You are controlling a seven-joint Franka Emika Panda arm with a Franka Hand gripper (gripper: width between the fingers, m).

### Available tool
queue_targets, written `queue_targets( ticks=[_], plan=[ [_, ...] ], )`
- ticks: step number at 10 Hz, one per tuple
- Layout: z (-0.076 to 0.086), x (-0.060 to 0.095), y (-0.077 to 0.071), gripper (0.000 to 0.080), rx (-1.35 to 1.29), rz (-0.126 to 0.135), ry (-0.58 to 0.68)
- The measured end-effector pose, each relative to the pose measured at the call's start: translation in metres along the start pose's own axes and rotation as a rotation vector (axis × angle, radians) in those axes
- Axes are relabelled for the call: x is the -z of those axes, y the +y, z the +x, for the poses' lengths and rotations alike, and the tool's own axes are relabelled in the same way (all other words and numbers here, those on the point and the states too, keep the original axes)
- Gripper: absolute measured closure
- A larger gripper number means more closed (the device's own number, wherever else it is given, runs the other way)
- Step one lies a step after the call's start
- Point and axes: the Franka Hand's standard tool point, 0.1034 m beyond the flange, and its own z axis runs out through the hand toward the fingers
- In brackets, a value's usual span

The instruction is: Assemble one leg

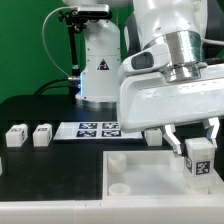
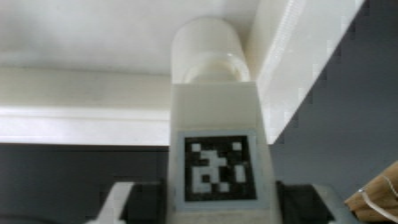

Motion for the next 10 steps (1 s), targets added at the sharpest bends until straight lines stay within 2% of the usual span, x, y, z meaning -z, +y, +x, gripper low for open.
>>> queue_targets(
  ticks=[1,2,3,4,5,6,10],
  plan=[
    [-0.0001,0.0000,0.0001,0.0508,0.000,0.000,-0.001],
    [-0.0003,-0.0001,0.0001,0.0434,0.000,0.000,-0.001],
    [-0.0003,-0.0002,0.0001,0.0434,0.000,0.000,-0.001],
    [-0.0004,-0.0002,0.0001,0.0249,0.000,0.000,-0.001],
    [-0.0004,-0.0002,0.0001,0.0249,0.000,0.000,-0.001],
    [-0.0004,-0.0002,0.0001,0.0170,0.000,0.000,-0.001],
    [-0.0005,-0.0003,0.0001,0.0150,0.000,0.000,-0.001]
  ],
)
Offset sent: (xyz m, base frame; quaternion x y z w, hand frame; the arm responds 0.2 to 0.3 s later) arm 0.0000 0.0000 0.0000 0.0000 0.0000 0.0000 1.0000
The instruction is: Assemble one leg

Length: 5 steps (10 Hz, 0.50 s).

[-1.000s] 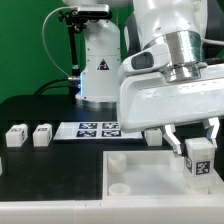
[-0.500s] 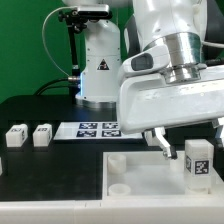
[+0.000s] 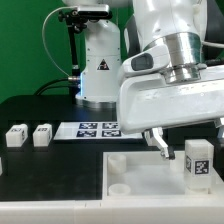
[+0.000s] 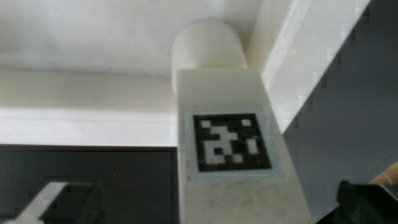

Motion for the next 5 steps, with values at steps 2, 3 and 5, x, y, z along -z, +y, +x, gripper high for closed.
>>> queue_targets(
  ticks=[2,3,5],
  plan=[
    [0.003,0.002,0.000,0.0150,-0.010,0.006,-0.054],
    [0.012,0.006,0.000,0.0150,-0.028,0.014,-0.110],
    [0.011,0.002,-0.003,0.0150,-0.056,0.027,-0.191]
  ],
)
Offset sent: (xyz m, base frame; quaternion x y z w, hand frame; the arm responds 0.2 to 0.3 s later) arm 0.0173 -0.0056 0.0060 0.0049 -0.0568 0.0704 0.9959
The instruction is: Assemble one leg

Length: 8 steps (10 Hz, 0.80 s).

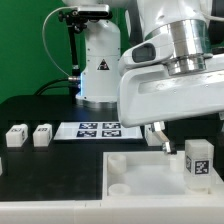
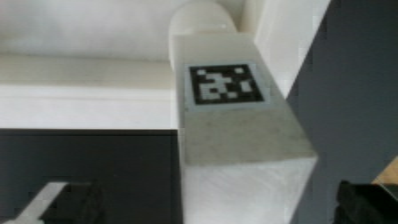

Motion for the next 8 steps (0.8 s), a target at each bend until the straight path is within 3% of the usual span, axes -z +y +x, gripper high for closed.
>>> queue_targets(
  ticks=[1,3,4,5,7,8],
  plan=[
    [-0.004,-0.001,-0.004,0.0150,-0.022,0.016,-0.137],
    [0.000,-0.004,-0.004,0.0150,-0.030,0.034,-0.281],
    [-0.007,-0.004,-0.002,0.0150,-0.026,0.045,-0.386],
    [-0.002,-0.009,0.005,0.0150,-0.029,0.043,-0.381],
    [-0.006,-0.012,0.006,0.0150,-0.034,0.036,-0.344],
    [-0.005,-0.012,0.005,0.0242,-0.067,0.030,-0.342]
  ],
)
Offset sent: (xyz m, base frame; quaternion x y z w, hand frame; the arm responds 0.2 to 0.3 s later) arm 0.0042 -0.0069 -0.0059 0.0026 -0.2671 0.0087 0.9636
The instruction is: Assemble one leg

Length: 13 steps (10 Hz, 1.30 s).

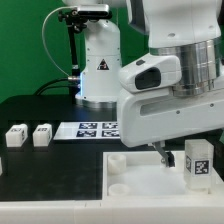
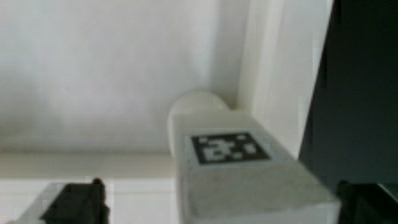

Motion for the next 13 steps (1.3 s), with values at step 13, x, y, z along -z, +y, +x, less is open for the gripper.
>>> queue_targets(
  ticks=[13],
  plan=[
    [-0.0021,-0.0030,0.0022,0.0505,-1.399,0.168,0.031]
  ],
)
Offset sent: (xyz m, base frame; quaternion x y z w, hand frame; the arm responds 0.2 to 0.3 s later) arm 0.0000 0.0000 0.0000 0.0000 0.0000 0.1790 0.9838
